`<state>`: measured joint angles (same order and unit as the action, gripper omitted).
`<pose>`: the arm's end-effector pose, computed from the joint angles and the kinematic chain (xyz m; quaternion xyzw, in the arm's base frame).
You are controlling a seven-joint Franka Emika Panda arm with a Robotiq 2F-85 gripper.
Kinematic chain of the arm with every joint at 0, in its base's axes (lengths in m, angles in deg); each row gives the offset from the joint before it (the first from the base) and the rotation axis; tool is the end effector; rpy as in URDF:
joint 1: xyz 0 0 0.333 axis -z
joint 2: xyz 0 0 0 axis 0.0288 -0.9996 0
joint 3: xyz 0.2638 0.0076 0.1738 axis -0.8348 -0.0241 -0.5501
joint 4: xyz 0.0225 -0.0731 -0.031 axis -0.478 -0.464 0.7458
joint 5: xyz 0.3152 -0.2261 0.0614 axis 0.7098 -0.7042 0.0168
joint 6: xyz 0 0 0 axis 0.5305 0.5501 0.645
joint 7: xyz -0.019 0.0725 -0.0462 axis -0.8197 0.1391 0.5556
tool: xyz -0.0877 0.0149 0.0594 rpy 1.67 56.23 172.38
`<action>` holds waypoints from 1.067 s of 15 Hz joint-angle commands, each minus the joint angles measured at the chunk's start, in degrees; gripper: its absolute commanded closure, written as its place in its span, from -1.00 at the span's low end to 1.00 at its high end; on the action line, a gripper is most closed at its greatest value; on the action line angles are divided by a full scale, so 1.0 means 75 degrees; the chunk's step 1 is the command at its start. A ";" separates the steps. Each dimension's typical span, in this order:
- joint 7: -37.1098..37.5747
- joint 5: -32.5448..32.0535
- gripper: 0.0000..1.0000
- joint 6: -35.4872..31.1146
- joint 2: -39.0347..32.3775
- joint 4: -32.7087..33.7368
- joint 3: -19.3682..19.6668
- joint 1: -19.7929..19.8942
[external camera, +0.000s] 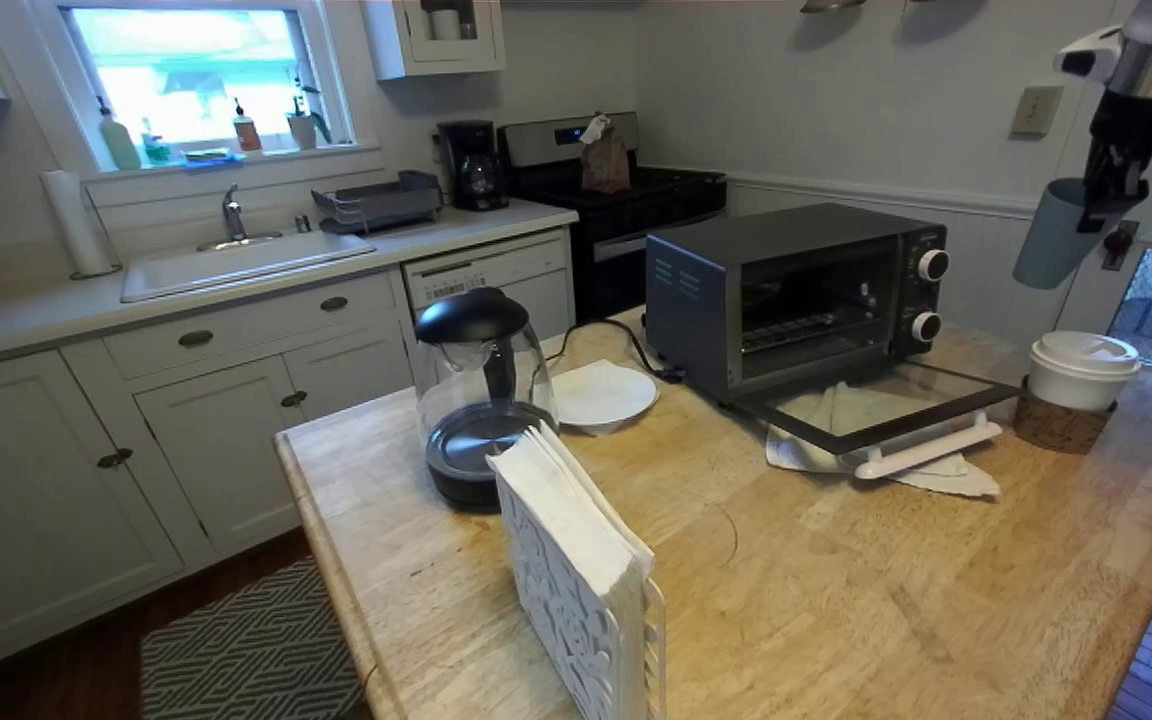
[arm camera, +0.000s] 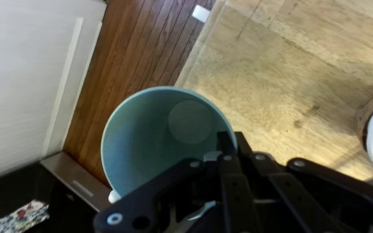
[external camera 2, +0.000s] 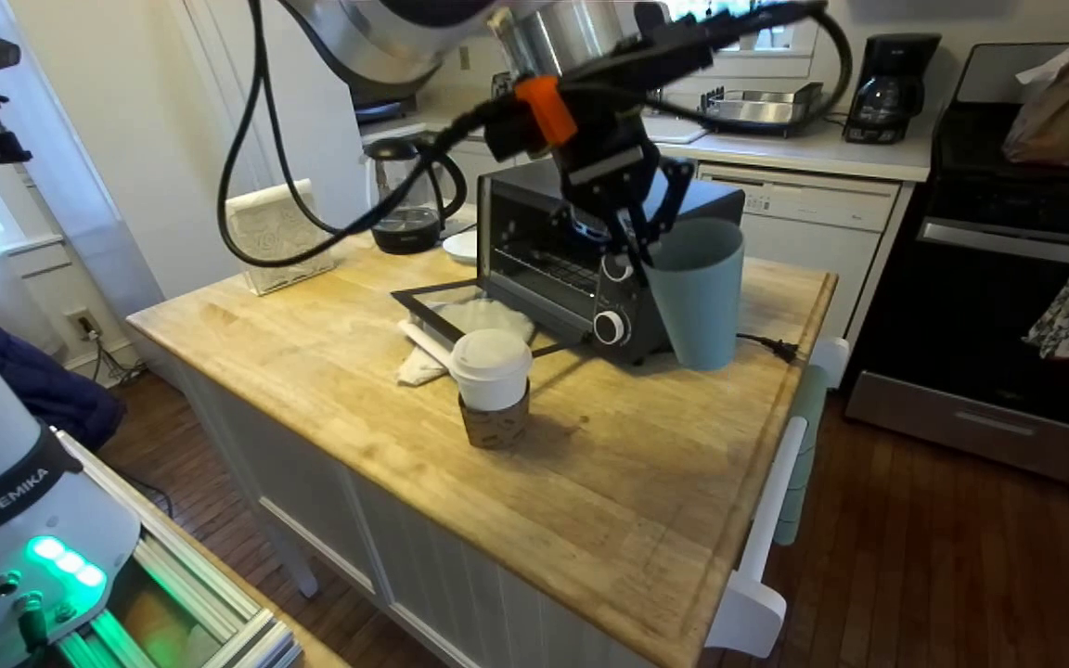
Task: Pick up the blue cup and move it to the right of the oven on the table
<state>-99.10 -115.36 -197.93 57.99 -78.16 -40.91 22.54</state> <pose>0.3969 -0.3596 0.3859 0.9533 0.2117 0.0113 0.2153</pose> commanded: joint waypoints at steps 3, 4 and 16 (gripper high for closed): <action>-0.1028 -0.0222 0.98 0.0608 0.2599 -0.1185 -0.0715 -0.0665; -0.1180 -0.0220 0.98 0.0824 0.2974 -0.1283 -0.0895 -0.0845; -0.1526 -0.0061 0.98 0.2058 0.4588 -0.1683 -0.1811 -0.2156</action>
<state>-110.45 -116.12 -182.30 91.39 -89.74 -55.22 6.75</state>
